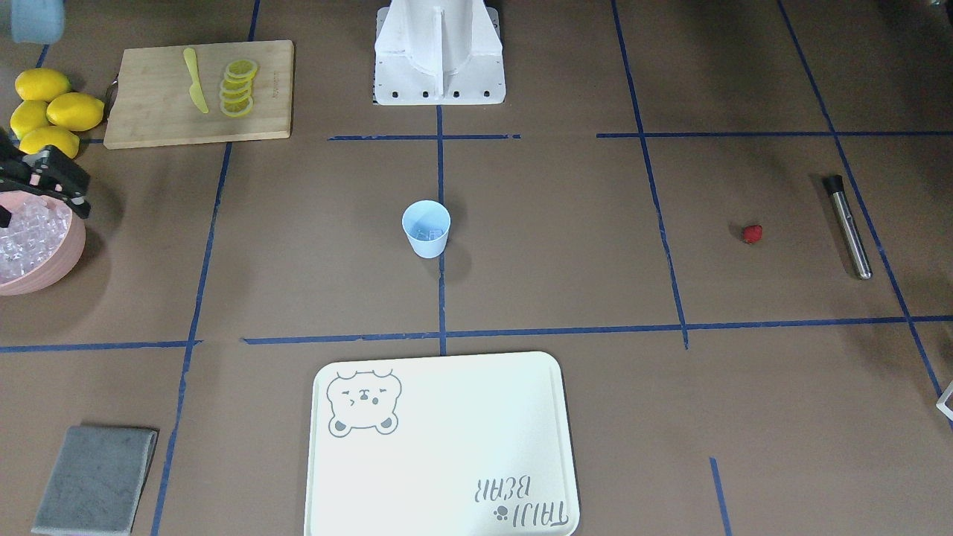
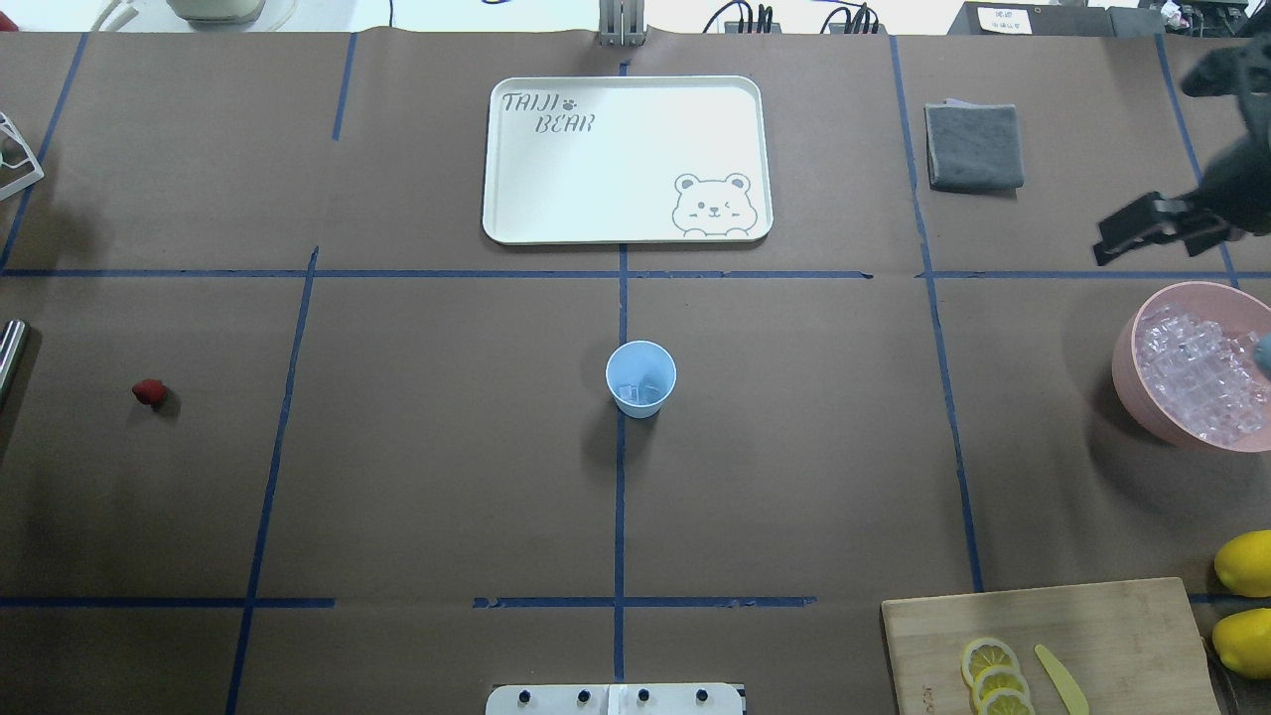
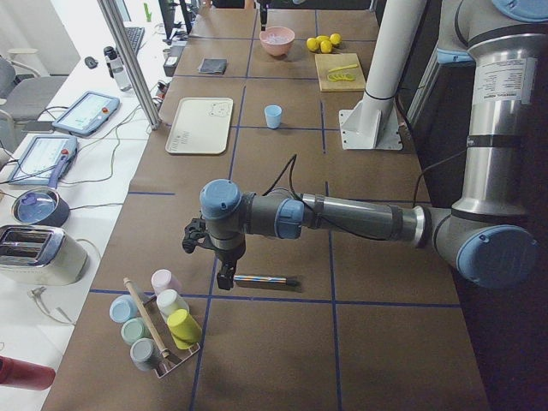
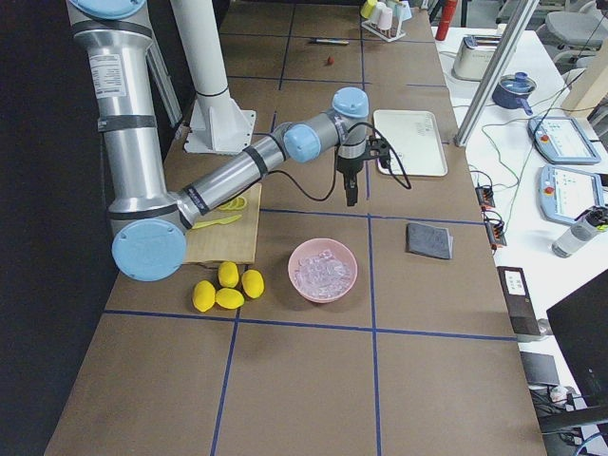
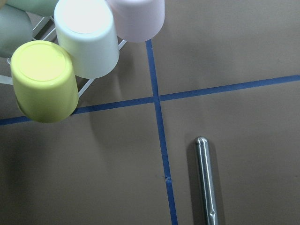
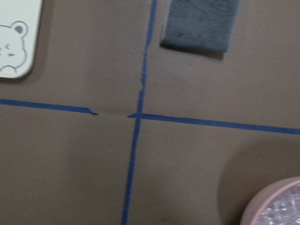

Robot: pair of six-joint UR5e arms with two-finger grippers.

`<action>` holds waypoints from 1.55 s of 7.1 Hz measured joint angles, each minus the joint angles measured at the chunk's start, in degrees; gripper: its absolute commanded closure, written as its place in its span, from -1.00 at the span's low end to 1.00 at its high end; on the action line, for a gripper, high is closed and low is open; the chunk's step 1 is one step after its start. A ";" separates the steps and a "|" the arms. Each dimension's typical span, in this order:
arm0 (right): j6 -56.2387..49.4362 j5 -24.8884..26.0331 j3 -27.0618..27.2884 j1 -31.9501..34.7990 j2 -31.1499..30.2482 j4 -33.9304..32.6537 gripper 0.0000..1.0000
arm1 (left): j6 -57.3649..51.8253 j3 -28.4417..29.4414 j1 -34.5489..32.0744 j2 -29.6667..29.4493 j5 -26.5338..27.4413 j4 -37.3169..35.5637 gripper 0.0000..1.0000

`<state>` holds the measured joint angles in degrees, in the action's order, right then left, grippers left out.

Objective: Mash ice and strawberries in cup
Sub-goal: 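Move the right gripper back over the pink bowl, then lower the right gripper into the bowl and grasp a third ice cube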

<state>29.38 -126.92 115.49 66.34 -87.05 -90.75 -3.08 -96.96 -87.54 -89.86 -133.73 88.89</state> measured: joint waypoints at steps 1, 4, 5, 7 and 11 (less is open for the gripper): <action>-1.46 -0.34 -1.60 1.11 -3.72 4.21 -1.00 | 0.00 -0.15 0.00 0.02 -0.25 -0.02 -1.00; -2.04 -0.50 -9.92 1.60 -6.49 10.22 -0.96 | 0.00 -0.24 0.00 0.03 -0.41 -0.03 -1.00; -2.05 -0.46 -12.08 1.39 -6.44 10.53 -0.94 | 0.00 -0.24 0.00 0.03 -0.45 -0.03 -1.00; -2.05 -0.26 -14.25 -0.32 -6.32 10.69 -0.80 | 0.00 -0.24 0.00 0.03 -0.48 -0.03 -1.00; -2.53 0.10 -15.89 -1.88 -6.49 10.77 -0.65 | 0.00 -0.25 0.00 0.03 -0.48 -0.03 -1.00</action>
<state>26.86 -126.82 99.60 64.47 -93.54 -79.98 -3.08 -97.21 -87.54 -89.83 -134.21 88.86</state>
